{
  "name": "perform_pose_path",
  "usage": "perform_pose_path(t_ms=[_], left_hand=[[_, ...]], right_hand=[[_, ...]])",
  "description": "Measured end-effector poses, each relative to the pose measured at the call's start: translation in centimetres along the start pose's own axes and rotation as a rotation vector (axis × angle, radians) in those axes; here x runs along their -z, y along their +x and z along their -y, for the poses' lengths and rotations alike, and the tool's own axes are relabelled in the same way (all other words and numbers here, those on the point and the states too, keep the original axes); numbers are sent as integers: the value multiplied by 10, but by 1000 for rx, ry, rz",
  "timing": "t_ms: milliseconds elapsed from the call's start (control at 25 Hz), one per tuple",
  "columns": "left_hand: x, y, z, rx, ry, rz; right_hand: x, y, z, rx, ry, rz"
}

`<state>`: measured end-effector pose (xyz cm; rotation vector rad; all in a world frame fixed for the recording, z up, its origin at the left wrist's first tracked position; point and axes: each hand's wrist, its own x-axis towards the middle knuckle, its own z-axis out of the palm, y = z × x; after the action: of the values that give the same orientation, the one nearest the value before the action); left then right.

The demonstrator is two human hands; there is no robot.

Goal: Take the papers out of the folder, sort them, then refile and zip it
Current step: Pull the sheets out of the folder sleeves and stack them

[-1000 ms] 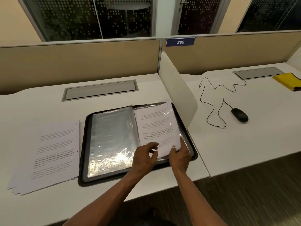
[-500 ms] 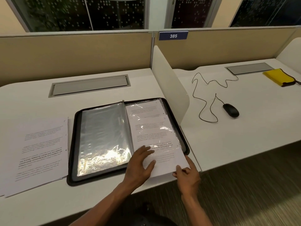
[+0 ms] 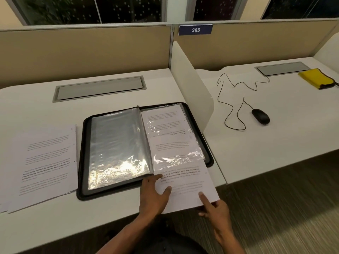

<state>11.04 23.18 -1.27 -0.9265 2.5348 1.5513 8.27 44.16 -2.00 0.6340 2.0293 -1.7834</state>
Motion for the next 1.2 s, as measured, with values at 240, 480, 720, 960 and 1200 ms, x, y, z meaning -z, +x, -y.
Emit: perform_pose_path(t_ms=[240, 480, 720, 960, 1200], left_hand=[[5, -7, -11, 83, -215, 36], [30, -15, -18, 179, -449, 168], [51, -27, -31, 198, -506, 310], [77, -40, -45, 190, -566, 444], [120, -41, -64, 88, -573, 525]], right_hand=[[7, 12, 24, 55, -13, -88], [32, -27, 21, -33, 104, 18], [51, -81, 38, 20, 124, 60], [59, -153, 80, 118, -34, 88], [42, -201, 110, 256, -39, 143]])
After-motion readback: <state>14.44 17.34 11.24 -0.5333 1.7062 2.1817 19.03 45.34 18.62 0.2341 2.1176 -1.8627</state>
